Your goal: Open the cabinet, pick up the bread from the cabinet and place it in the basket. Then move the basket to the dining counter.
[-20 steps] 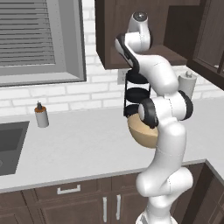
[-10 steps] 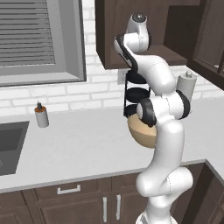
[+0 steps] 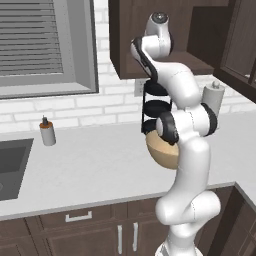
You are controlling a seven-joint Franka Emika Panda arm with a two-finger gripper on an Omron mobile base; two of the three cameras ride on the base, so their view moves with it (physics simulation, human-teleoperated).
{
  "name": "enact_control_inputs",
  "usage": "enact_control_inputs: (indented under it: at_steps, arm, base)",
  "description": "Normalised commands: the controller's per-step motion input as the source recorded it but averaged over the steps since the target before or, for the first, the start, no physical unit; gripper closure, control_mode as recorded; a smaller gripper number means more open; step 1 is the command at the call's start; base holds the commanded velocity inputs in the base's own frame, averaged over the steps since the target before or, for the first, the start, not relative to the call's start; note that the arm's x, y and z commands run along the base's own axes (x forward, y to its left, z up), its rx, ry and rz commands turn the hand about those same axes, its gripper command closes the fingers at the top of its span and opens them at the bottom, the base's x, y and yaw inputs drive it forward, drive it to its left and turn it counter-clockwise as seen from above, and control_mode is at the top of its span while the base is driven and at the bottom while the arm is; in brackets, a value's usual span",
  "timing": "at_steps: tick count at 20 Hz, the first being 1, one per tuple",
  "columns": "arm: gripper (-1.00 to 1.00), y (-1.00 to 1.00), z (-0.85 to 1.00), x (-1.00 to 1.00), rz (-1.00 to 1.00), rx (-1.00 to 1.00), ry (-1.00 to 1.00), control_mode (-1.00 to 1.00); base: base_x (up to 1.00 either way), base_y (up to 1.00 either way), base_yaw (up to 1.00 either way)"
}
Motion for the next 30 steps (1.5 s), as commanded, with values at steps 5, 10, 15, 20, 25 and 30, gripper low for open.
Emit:
enact_control_inputs:
  at_steps: [5,10,15,20,25,30]
  arm:
    - [1.00,-0.36,-0.28,-0.31,-0.01,-0.02,-0.14,-1.00]
    - [1.00,-0.33,-0.58,-0.37,0.00,-0.05,-0.22,-1.00]
    - [1.00,-0.03,0.03,-0.29,0.00,-0.01,-0.10,-1.00]
    - [1.00,0.02,0.31,-0.48,0.00,-0.02,0.00,-1.00]
    - [1.00,0.00,0.39,-0.97,0.00,0.03,0.00,-1.00]
    - [1.00,0.00,0.28,-1.00,-0.02,0.08,0.05,-1.00]
  base:
    - [0.00,0.00,0.00]
    - [0.00,0.00,0.00]
    - [0.00,0.00,0.00]
    - [0.00,0.00,0.00]
    - [0.00,0.00,0.00]
    - [0.00,0.00,0.00]
